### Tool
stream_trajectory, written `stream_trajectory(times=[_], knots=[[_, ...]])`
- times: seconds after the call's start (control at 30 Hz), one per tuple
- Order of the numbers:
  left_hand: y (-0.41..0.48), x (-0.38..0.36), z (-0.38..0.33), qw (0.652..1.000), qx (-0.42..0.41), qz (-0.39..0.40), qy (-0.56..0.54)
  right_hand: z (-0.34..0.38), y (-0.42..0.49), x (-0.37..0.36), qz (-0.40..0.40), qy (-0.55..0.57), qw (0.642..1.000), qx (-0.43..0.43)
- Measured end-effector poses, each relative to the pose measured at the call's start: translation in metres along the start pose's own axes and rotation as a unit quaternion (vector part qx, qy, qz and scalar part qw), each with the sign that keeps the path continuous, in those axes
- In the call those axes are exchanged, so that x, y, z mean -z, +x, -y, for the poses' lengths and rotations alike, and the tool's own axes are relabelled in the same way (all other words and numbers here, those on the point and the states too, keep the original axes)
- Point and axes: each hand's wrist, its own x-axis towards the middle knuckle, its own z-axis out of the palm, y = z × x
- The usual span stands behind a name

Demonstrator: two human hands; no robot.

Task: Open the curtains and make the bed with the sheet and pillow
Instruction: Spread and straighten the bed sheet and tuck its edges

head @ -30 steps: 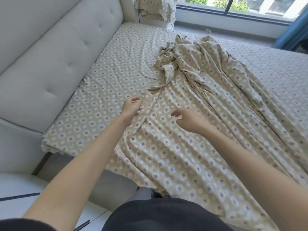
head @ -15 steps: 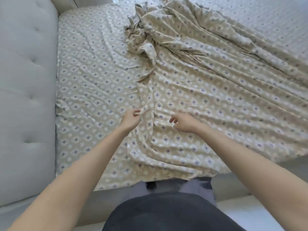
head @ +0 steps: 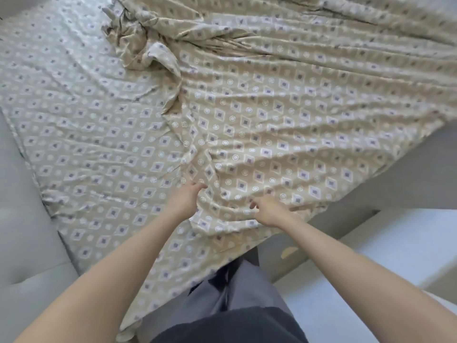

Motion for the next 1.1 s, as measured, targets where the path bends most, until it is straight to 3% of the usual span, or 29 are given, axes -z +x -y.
stream_trajectory(times=[0.2,0.4,0.5,0.63,0.8,1.1], knots=[[0.029,-0.029,0.012,0.989,-0.057,0.025,0.132,-0.002,0.022,-0.052,-0.033,-0.011,0.999,-0.03],[0.045,-0.079,0.043,0.972,-0.108,0.076,0.197,0.004,0.044,-0.125,-0.038,0.006,0.998,-0.055],[0.05,-0.109,0.063,0.969,-0.115,0.088,0.202,0.009,0.06,-0.16,-0.079,0.027,0.993,-0.08],[0.059,-0.138,0.08,0.966,-0.13,0.054,0.215,0.014,0.079,-0.188,-0.132,-0.021,0.987,-0.089],[0.083,-0.16,0.095,0.962,-0.135,-0.001,0.236,0.009,0.097,-0.195,-0.144,-0.075,0.981,-0.103],[0.094,-0.142,0.1,0.955,-0.208,-0.014,0.211,0.003,0.063,-0.193,-0.189,0.039,0.973,-0.126]])
